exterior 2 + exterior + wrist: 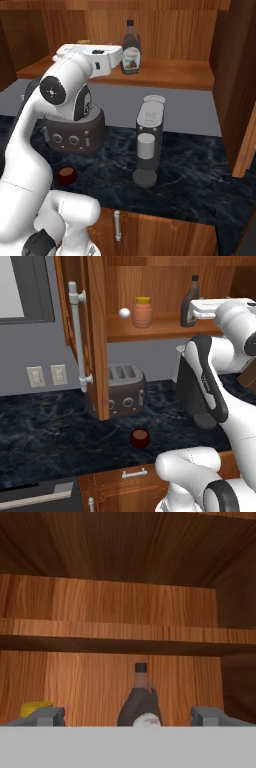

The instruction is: Pick the syrup bottle and honey bottle from the cabinet and place them next to the mug.

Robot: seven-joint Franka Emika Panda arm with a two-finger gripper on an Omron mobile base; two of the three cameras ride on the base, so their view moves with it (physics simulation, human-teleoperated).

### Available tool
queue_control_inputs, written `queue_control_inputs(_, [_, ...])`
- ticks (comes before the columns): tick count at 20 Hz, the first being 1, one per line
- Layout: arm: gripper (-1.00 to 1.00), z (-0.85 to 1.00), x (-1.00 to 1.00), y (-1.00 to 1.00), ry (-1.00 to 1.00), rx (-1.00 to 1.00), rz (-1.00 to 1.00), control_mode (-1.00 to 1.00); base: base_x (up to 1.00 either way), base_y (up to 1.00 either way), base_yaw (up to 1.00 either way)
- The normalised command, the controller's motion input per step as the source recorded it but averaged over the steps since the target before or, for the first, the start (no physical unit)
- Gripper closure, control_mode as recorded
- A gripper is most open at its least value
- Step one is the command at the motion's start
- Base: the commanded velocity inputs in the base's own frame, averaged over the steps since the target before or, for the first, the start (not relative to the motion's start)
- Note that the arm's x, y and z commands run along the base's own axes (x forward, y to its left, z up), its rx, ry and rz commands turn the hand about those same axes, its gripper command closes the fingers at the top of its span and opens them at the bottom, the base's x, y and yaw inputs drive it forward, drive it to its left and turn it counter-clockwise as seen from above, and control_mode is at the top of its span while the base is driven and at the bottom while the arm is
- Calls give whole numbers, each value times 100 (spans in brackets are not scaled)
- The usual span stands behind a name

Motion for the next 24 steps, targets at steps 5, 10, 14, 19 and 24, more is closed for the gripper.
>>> queue_control_inputs(5, [-100, 4, 23, -27, 0, 0, 0, -100, 0, 0, 0])
queue_control_inputs(10, [-100, 1, 30, -7, 0, 0, 0, -100, 0, 0, 0])
queue_control_inputs(14, [-100, 2, 40, 0, 0, 0, 0, -100, 0, 0, 0])
queue_control_inputs(19, [-100, 9, 43, -3, 1, 0, -1, -100, 0, 0, 0])
queue_control_inputs(24, [-100, 2, 37, -7, 7, 0, -4, -100, 0, 0, 0])
